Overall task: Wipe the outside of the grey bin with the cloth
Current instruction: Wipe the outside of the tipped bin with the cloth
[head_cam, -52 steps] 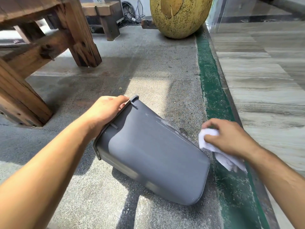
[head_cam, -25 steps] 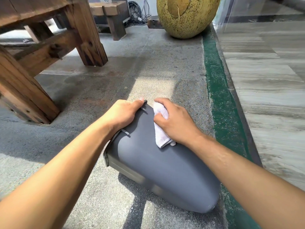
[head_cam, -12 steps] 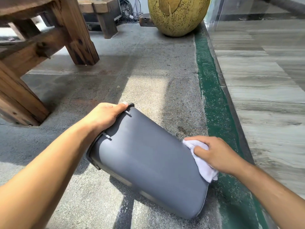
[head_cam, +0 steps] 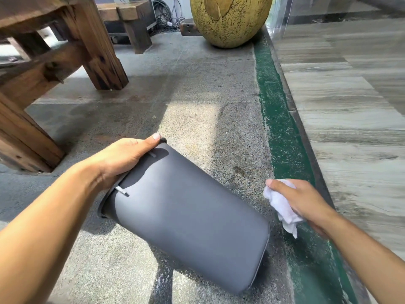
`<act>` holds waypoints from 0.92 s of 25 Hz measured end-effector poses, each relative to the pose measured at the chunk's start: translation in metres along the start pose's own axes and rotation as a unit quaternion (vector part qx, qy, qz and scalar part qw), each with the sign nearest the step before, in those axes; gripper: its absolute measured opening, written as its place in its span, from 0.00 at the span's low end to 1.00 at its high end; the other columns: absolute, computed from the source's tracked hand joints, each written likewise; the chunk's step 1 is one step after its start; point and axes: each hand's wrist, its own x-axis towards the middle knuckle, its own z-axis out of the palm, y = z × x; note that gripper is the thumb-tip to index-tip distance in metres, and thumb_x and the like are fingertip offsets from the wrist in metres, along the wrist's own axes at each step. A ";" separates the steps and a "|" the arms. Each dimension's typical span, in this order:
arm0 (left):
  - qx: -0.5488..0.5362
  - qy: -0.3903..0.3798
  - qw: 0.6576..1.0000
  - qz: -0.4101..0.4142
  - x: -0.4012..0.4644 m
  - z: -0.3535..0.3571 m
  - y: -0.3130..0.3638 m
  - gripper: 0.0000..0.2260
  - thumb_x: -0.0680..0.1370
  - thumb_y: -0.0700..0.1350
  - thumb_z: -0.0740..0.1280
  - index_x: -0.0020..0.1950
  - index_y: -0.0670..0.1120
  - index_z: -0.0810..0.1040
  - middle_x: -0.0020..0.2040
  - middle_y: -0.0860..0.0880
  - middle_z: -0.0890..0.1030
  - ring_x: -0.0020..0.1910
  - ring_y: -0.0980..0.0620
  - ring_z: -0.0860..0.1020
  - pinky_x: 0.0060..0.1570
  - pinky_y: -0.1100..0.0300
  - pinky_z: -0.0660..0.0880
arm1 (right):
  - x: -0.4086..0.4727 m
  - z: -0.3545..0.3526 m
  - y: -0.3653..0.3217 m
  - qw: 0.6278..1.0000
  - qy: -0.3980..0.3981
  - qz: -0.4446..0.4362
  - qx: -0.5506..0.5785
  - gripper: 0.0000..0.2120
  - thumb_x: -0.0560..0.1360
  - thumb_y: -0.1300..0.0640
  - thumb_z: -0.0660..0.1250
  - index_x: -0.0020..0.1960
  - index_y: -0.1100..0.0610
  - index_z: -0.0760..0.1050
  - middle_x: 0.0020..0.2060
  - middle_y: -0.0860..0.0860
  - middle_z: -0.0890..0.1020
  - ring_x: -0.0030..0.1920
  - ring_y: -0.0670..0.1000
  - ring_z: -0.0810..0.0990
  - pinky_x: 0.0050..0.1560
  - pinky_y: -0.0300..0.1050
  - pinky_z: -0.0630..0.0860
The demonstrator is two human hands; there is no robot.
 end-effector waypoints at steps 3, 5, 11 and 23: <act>-0.010 -0.041 0.995 -0.090 -0.005 -0.001 0.008 0.35 0.72 0.73 0.62 0.44 0.41 0.87 0.41 0.37 0.87 0.35 0.40 0.86 0.40 0.50 0.83 | -0.005 0.016 -0.014 0.998 -0.003 -0.010 0.064 0.09 0.79 0.54 0.70 0.47 0.61 0.81 0.25 0.60 0.79 0.21 0.56 0.77 0.31 0.47 0.76; -0.021 -0.063 0.991 -0.120 -0.008 -0.003 0.010 0.38 0.72 0.75 0.60 0.35 0.39 0.85 0.35 0.38 0.85 0.29 0.41 0.83 0.34 0.53 0.82 | -0.004 0.026 -0.018 0.997 -0.006 -0.018 0.074 0.10 0.79 0.53 0.70 0.47 0.61 0.81 0.24 0.60 0.78 0.21 0.57 0.77 0.27 0.45 0.75; 0.027 0.017 0.995 -0.095 -0.011 0.003 0.015 0.17 0.75 0.57 0.72 0.47 0.43 0.87 0.50 0.36 0.87 0.44 0.38 0.84 0.61 0.37 0.78 | -0.011 0.063 -0.057 0.981 -0.008 -0.171 -0.086 0.23 0.69 0.33 0.64 0.47 0.53 0.81 0.35 0.52 0.85 0.32 0.50 0.83 0.28 0.42 0.76; 0.023 0.019 0.999 -0.039 -0.013 0.007 0.019 0.14 0.78 0.50 0.68 0.45 0.39 0.85 0.46 0.35 0.87 0.42 0.38 0.84 0.49 0.46 0.80 | -0.001 0.159 -0.167 0.916 0.034 -0.302 -0.262 0.16 0.79 0.41 0.61 0.56 0.52 0.75 0.55 0.55 0.78 0.57 0.61 0.78 0.54 0.52 0.74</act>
